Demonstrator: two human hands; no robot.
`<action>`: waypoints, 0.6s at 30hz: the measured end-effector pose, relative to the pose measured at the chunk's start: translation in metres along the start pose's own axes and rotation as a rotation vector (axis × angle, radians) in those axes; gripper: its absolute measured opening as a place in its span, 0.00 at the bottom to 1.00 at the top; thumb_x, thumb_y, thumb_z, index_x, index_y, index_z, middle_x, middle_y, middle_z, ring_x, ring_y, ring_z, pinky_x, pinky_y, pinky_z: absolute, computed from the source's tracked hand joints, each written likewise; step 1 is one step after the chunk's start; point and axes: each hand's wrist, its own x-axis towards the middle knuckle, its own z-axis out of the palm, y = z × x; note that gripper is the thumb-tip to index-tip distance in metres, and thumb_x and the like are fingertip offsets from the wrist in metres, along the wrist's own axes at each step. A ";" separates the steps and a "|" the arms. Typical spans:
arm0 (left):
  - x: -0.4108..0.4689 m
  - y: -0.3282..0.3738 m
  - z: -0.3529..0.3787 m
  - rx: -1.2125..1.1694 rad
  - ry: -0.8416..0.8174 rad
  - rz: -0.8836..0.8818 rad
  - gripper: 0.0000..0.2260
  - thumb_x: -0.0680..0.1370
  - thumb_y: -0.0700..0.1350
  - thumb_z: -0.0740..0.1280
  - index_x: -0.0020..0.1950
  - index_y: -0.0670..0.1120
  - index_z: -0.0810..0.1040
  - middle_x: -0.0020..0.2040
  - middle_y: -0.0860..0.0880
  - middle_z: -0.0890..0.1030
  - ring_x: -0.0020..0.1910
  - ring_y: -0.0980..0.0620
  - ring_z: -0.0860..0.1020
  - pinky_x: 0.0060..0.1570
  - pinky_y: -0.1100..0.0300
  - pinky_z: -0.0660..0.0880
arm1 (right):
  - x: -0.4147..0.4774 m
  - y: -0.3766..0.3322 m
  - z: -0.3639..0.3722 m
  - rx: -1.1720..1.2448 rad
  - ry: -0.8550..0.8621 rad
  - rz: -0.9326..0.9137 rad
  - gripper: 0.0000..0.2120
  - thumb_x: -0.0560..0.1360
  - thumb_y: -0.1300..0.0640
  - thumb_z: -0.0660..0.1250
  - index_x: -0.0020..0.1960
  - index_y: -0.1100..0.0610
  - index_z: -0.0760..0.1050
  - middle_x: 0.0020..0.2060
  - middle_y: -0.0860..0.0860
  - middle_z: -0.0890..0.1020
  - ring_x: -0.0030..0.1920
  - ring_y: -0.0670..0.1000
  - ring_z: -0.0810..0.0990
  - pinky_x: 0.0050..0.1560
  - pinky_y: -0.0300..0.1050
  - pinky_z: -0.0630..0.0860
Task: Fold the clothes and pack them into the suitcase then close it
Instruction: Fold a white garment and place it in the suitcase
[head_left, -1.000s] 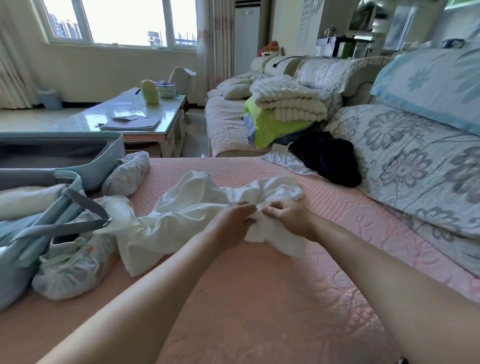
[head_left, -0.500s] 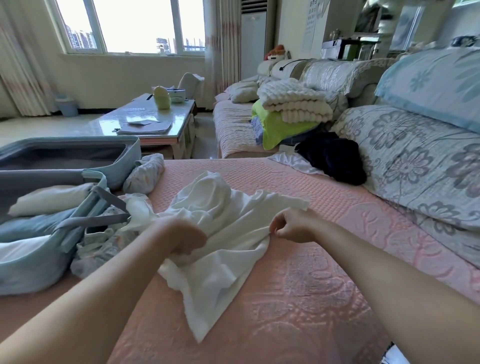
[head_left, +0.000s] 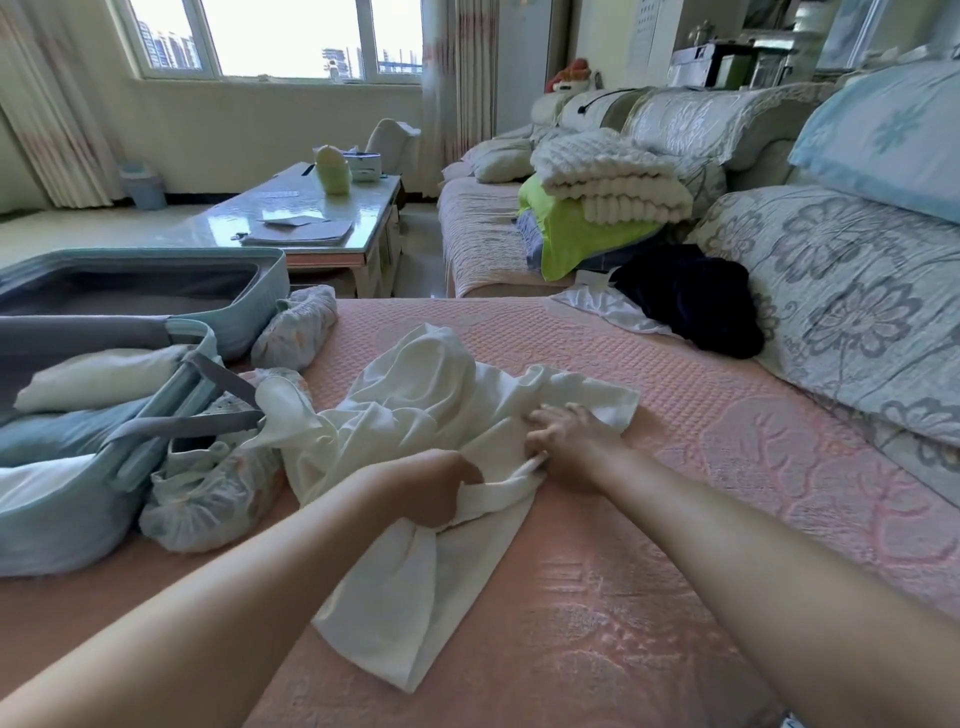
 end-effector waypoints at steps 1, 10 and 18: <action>-0.003 -0.003 -0.003 -0.029 -0.044 0.000 0.15 0.73 0.35 0.62 0.55 0.49 0.79 0.45 0.51 0.77 0.48 0.48 0.76 0.43 0.62 0.69 | 0.001 -0.003 -0.002 0.037 -0.012 0.001 0.15 0.81 0.52 0.60 0.66 0.46 0.75 0.72 0.50 0.71 0.75 0.51 0.65 0.76 0.53 0.53; -0.001 -0.010 -0.023 -0.598 0.206 -0.025 0.04 0.77 0.44 0.68 0.46 0.51 0.83 0.39 0.53 0.81 0.37 0.53 0.79 0.34 0.64 0.70 | -0.035 -0.028 -0.058 0.718 -0.739 0.042 0.10 0.77 0.57 0.71 0.58 0.55 0.81 0.45 0.48 0.85 0.46 0.49 0.83 0.47 0.42 0.80; 0.012 -0.046 -0.019 0.073 0.355 -0.392 0.38 0.77 0.59 0.66 0.81 0.57 0.49 0.80 0.46 0.55 0.77 0.43 0.56 0.75 0.46 0.51 | -0.002 -0.034 -0.065 0.751 0.106 0.155 0.11 0.79 0.50 0.65 0.55 0.54 0.81 0.50 0.53 0.83 0.50 0.56 0.82 0.46 0.46 0.77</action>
